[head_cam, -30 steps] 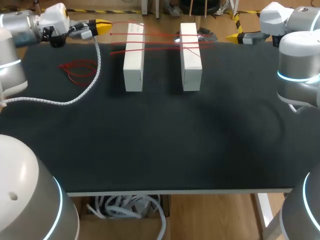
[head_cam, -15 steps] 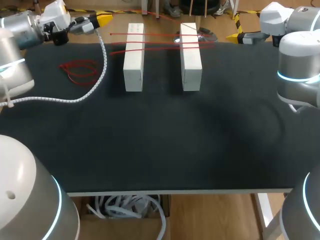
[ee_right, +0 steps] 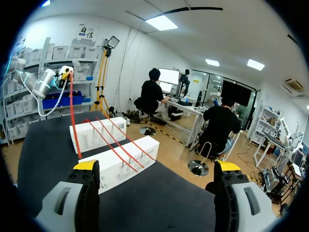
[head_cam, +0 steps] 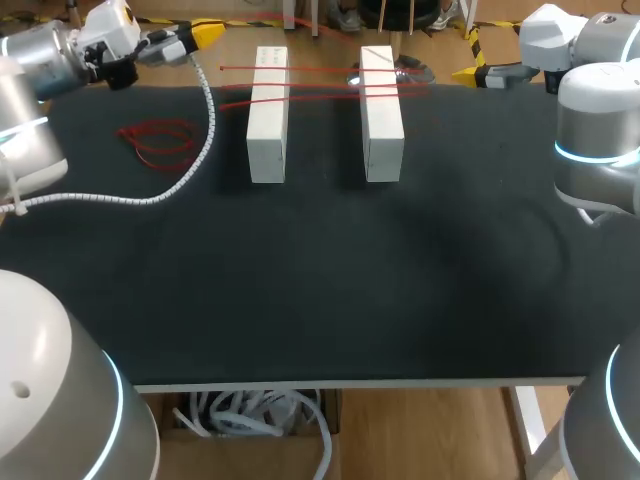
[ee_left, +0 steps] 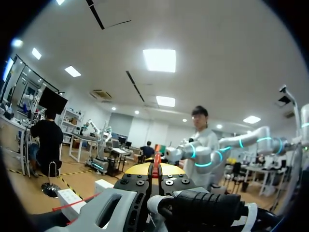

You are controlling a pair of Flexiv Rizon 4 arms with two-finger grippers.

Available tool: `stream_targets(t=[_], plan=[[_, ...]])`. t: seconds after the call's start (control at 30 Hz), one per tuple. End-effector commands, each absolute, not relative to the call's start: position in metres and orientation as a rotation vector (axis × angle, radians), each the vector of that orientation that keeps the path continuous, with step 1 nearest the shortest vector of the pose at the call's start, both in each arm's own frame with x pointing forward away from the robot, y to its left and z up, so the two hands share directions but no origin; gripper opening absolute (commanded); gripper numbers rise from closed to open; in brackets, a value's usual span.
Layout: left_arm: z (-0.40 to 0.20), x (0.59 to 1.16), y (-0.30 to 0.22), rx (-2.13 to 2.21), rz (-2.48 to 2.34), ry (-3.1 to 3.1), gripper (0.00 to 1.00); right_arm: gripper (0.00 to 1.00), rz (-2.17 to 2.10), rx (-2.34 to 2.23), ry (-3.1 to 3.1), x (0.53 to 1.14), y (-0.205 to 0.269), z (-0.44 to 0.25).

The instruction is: Grab the tape and strap the tape.

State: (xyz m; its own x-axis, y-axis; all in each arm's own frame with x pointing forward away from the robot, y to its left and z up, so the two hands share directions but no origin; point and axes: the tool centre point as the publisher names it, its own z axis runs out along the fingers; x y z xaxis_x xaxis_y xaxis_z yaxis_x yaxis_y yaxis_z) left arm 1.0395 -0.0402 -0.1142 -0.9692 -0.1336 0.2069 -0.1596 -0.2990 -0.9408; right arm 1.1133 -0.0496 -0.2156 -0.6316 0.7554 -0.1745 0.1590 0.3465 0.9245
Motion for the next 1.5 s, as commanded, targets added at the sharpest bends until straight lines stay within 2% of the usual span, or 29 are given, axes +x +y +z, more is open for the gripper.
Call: stream_targets(t=[0.03,1.5], plan=[[-0.116,1.042,-0.039,0.363,2.491,-1.836,0.0,1.0,1.287,0.794,2.013,1.114,-0.049,-0.216],[-0.103,1.023,-0.068,0.297,2.606,-1.773,0.0,1.0,1.287,0.794,2.013,1.114,-0.049,-0.216]])
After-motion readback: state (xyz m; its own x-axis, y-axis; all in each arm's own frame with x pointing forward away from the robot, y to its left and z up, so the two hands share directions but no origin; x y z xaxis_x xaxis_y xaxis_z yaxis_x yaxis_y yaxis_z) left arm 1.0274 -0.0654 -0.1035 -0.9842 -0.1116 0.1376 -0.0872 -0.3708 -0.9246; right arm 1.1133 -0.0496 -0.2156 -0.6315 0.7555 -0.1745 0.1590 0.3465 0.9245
